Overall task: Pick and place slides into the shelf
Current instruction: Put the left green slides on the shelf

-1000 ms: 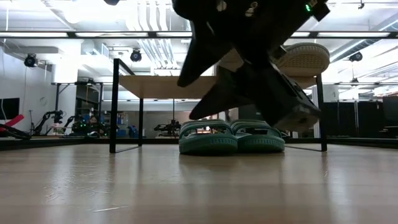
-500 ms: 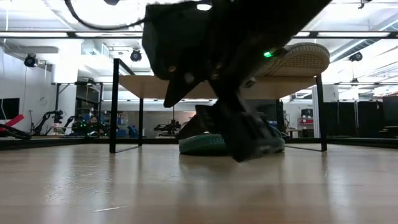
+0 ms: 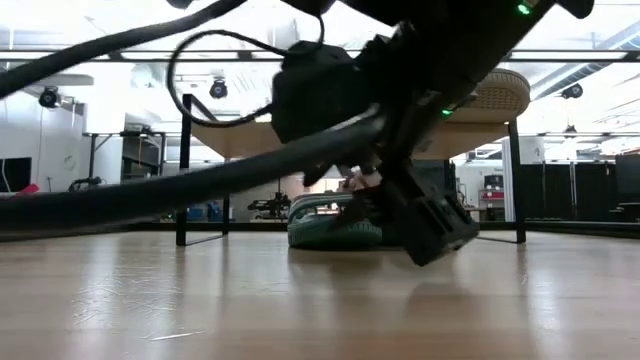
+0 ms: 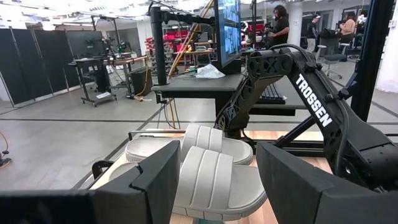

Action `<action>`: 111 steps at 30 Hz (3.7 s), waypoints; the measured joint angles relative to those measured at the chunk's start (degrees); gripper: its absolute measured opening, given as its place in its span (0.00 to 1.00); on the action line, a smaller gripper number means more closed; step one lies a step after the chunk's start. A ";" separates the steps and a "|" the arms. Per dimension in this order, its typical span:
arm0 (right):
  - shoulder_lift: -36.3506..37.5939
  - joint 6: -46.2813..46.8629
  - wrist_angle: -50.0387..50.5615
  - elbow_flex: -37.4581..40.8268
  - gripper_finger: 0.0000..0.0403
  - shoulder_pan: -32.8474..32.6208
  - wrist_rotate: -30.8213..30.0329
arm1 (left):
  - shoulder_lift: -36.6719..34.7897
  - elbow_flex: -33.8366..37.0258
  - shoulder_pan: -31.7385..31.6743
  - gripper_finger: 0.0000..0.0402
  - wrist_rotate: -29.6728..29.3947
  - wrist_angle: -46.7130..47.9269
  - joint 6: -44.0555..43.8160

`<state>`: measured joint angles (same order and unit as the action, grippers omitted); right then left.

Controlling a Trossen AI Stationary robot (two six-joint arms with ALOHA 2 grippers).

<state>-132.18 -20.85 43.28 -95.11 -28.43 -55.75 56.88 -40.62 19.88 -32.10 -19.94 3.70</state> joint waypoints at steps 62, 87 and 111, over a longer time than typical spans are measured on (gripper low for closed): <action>2.27 17.93 3.51 -0.87 0.05 -3.47 10.49 | -1.09 0.15 0.00 0.49 0.22 2.99 -0.01; 2.40 32.07 16.69 -6.82 0.04 -13.18 9.27 | -1.09 0.15 0.02 0.49 0.21 2.99 -0.04; 2.56 31.30 21.27 -17.23 0.04 -17.88 2.79 | -1.22 0.59 0.05 0.49 0.37 2.97 0.08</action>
<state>-129.62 10.45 64.55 -112.34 -46.31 -52.96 55.66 -40.03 19.93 -31.73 -16.98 3.79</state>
